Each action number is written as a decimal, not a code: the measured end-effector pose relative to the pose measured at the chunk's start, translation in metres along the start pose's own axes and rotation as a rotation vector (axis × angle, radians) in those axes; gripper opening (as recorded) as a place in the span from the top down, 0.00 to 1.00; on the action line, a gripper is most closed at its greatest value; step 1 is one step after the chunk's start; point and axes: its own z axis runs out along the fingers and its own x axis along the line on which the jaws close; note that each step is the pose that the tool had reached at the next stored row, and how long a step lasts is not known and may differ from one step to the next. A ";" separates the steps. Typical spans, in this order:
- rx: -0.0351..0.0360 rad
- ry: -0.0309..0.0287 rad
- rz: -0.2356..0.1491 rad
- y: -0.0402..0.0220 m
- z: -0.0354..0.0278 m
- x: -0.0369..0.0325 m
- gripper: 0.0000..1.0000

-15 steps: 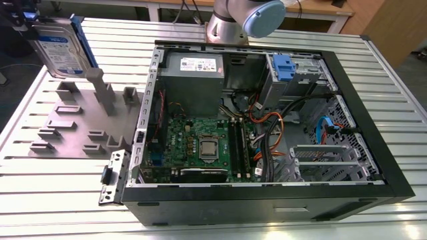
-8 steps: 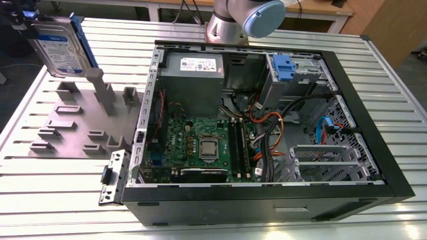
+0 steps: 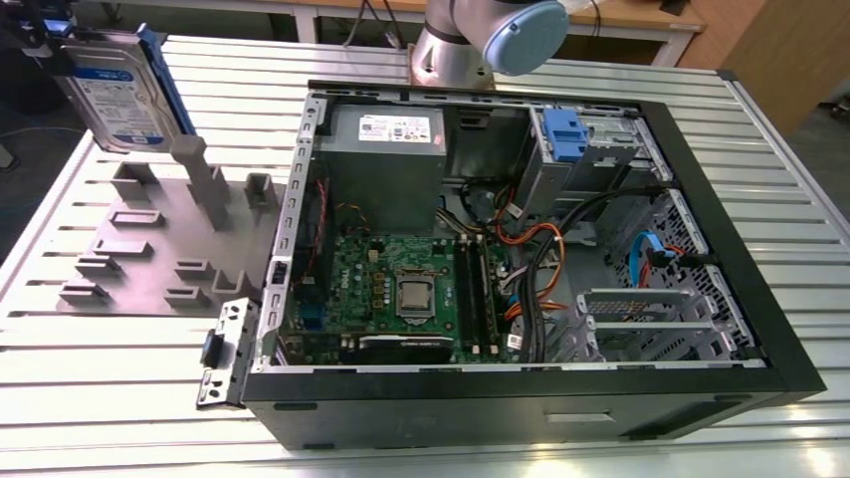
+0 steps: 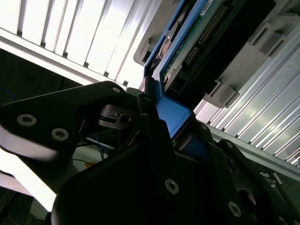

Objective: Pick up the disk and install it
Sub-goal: 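Pick up the disk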

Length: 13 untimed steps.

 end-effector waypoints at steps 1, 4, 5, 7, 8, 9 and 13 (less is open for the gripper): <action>0.0000 0.0000 0.000 0.0000 -0.0005 0.0000 0.63; 0.0000 -0.0025 0.000 0.0000 -0.0018 0.0001 0.63; -0.0001 -0.0028 0.000 0.0000 -0.0022 0.0000 0.63; -0.0002 -0.0032 0.000 0.0000 -0.0031 0.0000 0.63; -0.0002 -0.0031 0.000 0.0000 -0.0037 0.0000 0.63; -0.0001 -0.0033 0.000 0.0000 -0.0043 0.0000 0.63; -0.0001 -0.0038 0.000 0.0001 -0.0063 -0.0001 0.63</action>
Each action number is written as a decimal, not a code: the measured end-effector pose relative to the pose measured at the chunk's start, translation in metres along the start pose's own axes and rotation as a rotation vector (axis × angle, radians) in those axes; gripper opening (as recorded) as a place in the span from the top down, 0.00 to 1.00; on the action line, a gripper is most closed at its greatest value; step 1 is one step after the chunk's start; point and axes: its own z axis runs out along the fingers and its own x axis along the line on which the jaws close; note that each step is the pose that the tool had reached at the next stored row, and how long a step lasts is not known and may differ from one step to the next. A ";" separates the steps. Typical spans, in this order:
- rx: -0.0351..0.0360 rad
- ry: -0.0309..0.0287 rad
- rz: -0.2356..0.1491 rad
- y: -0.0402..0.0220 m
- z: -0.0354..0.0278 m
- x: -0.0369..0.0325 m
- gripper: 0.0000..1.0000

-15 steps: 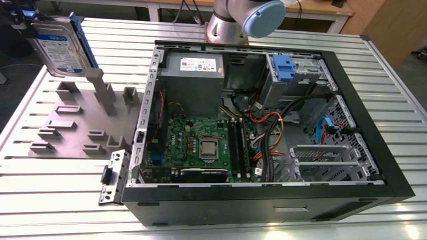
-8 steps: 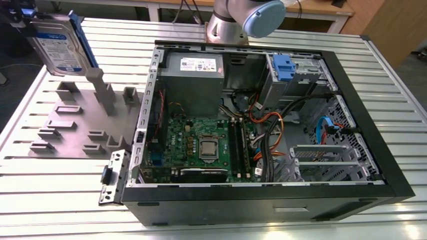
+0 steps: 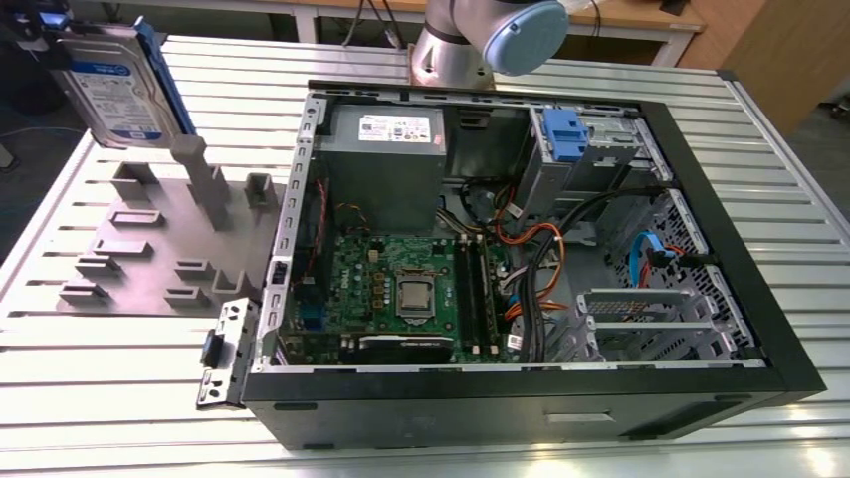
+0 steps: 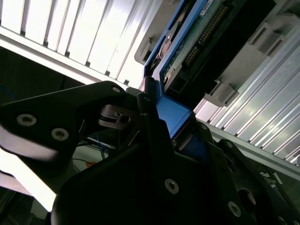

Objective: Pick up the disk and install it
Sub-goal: 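Pick up the disk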

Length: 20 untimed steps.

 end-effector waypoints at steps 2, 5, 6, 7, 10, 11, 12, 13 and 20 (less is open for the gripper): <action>0.0000 0.0000 0.000 0.0000 -0.0009 0.0000 0.63; -0.0001 0.0000 0.000 0.0000 -0.0027 -0.0001 0.63; 0.0000 0.0000 0.000 0.0000 -0.0034 -0.0001 0.63; 0.0001 -0.0002 0.000 0.0000 -0.0040 -0.0001 0.63; 0.0000 -0.0004 0.000 0.0001 -0.0057 -0.0002 0.63; -0.0001 -0.0004 0.000 0.0001 -0.0061 -0.0002 0.63; 0.0000 -0.0007 0.000 0.0001 -0.0065 -0.0002 0.63; 0.0000 -0.0009 0.000 0.0000 -0.0069 -0.0002 0.63; 0.0000 -0.0012 0.000 0.0001 -0.0094 -0.0003 0.63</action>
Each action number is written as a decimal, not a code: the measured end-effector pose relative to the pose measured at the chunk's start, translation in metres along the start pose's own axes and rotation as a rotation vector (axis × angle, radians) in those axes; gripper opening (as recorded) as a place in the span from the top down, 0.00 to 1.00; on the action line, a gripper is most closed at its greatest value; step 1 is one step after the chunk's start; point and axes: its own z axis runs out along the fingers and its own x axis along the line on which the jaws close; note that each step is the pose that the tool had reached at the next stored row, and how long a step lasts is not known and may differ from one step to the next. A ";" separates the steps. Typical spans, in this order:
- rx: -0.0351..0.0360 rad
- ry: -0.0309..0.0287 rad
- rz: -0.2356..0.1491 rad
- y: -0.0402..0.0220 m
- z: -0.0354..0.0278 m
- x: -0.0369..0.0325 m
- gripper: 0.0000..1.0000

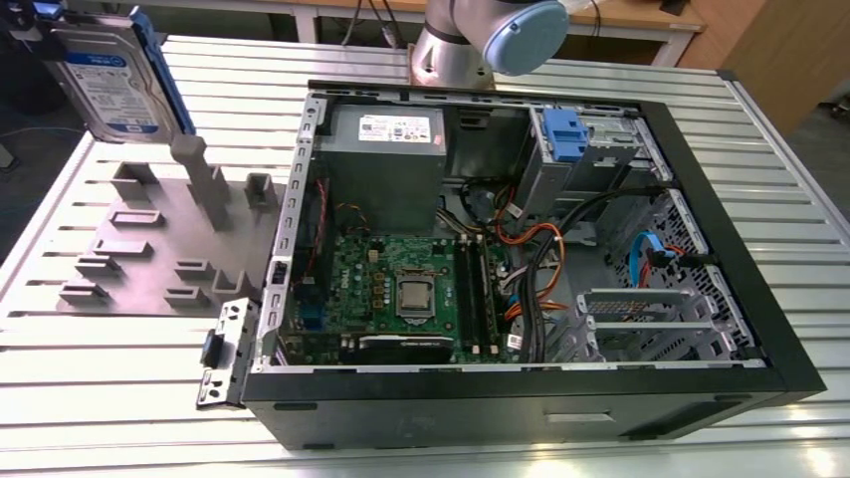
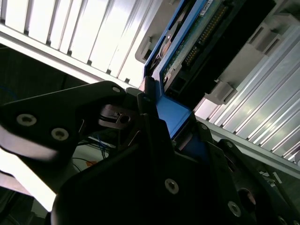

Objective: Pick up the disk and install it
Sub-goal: 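Pick up the disk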

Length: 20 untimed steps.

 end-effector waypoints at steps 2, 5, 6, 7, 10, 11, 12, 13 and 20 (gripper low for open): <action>0.0000 0.0000 0.000 0.0000 -0.0006 0.0000 0.63; 0.0000 0.0000 0.000 0.0000 -0.0017 -0.0001 0.63; 0.0000 0.0000 0.000 0.0000 -0.0020 -0.0001 0.63; 0.0000 0.0000 0.000 0.0000 -0.0024 -0.0001 0.63; 0.0000 -0.0002 0.000 0.0000 -0.0034 -0.0001 0.63; 0.0000 -0.0002 0.000 0.0000 -0.0038 -0.0001 0.63; 0.0000 -0.0003 0.000 0.0001 -0.0044 -0.0001 0.63; 0.0000 -0.0004 0.000 0.0001 -0.0047 -0.0002 0.63; -0.0001 -0.0004 0.000 0.0001 -0.0067 -0.0002 0.63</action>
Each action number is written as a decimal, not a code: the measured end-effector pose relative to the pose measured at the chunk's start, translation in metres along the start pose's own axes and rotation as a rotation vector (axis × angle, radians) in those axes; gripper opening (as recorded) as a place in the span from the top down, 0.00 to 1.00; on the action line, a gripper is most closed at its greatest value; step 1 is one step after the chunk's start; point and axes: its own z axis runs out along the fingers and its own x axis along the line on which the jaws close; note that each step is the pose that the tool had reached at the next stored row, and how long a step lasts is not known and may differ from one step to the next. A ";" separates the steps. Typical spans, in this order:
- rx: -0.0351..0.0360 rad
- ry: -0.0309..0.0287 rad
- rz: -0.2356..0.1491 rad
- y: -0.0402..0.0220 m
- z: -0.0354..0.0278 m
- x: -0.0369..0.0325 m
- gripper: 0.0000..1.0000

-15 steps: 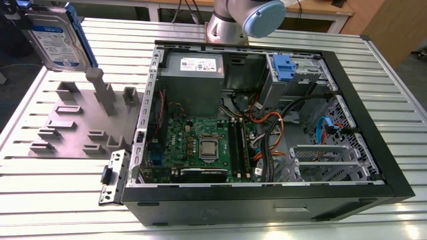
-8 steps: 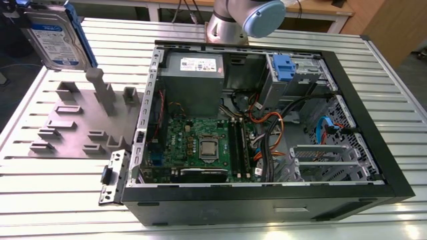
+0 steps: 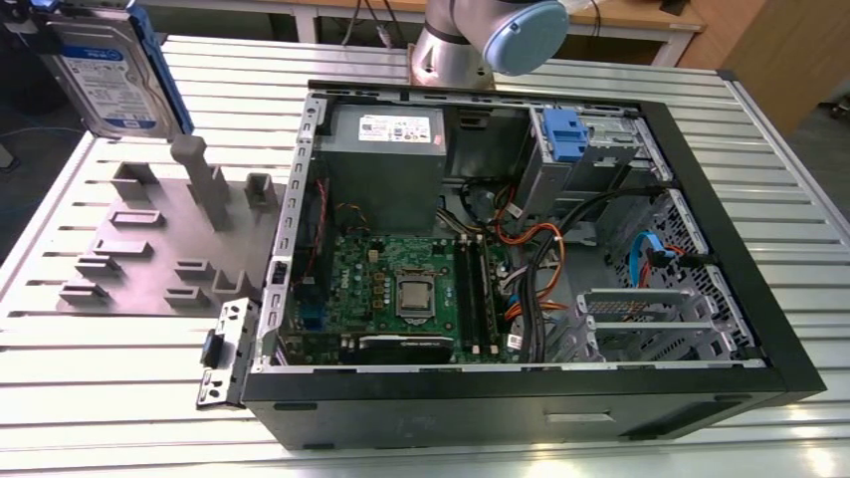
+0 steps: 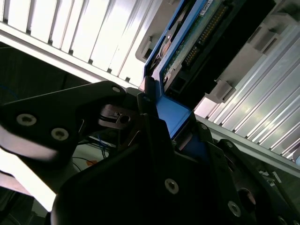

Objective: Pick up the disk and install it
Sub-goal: 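Pick up the disk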

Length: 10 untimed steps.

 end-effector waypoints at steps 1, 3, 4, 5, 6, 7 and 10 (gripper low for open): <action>0.0000 0.0000 0.000 0.0000 -0.0003 0.0000 0.63; 0.0000 0.0000 0.000 0.0000 -0.0009 0.0000 0.63; -0.0001 0.0000 0.000 0.0000 -0.0012 0.0000 0.63; -0.0001 0.0000 0.000 0.0000 -0.0015 0.0000 0.63; 0.0000 0.0000 0.000 0.0001 -0.0018 -0.0001 0.63; 0.0000 0.0000 0.000 0.0000 -0.0021 -0.0001 0.63; 0.0000 0.0000 0.000 0.0000 -0.0031 -0.0001 0.63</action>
